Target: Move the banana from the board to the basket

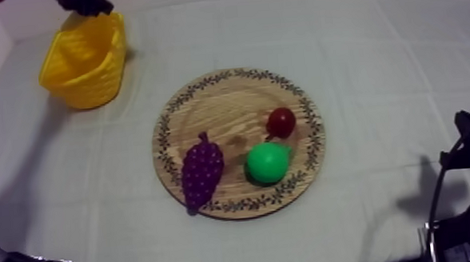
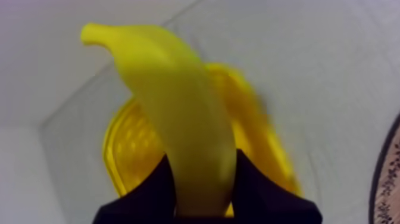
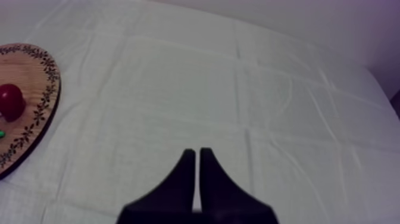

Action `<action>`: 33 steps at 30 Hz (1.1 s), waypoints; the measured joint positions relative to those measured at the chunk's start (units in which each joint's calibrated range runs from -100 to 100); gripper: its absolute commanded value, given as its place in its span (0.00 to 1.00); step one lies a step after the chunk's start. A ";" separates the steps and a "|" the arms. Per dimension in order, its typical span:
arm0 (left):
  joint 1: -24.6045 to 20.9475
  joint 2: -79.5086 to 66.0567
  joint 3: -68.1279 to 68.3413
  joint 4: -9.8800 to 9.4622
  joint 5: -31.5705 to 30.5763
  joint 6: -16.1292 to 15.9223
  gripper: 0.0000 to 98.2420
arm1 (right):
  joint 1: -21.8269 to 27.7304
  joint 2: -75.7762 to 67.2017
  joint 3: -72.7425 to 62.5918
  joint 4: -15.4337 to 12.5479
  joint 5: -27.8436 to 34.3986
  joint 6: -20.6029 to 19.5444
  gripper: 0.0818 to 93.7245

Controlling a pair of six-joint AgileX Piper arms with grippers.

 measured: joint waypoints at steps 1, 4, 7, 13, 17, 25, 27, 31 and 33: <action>-0.79 0.51 0.89 0.28 -0.97 0.32 0.23 | 0.00 0.00 0.00 0.00 0.00 -0.03 0.00; -2.27 1.72 3.06 0.70 -2.45 1.18 0.23 | 0.00 0.00 0.00 0.00 0.00 -0.17 0.00; -2.80 2.84 4.90 1.28 -3.96 2.04 0.22 | 0.00 0.00 0.00 0.00 0.00 -0.17 0.00; -3.02 3.96 9.10 2.24 -7.08 3.60 0.25 | 0.00 0.00 0.00 0.00 0.00 -0.17 0.00; -3.56 4.92 11.50 3.70 -9.69 3.66 0.30 | 0.00 0.00 0.00 0.00 0.00 -0.17 0.00; -4.83 6.30 11.11 6.24 -11.72 1.55 0.42 | 0.00 0.00 0.00 0.00 0.00 -0.17 0.00; -5.23 6.52 10.64 7.09 -11.89 0.51 0.46 | 0.00 0.00 0.00 0.00 0.00 -0.17 0.00; -5.90 6.52 10.05 8.80 -12.46 -1.39 0.50 | 0.00 0.00 0.00 0.00 0.00 -0.17 0.00; -6.05 6.52 9.90 9.39 -12.46 -2.23 0.49 | 0.00 0.00 0.00 0.00 0.00 -0.17 0.00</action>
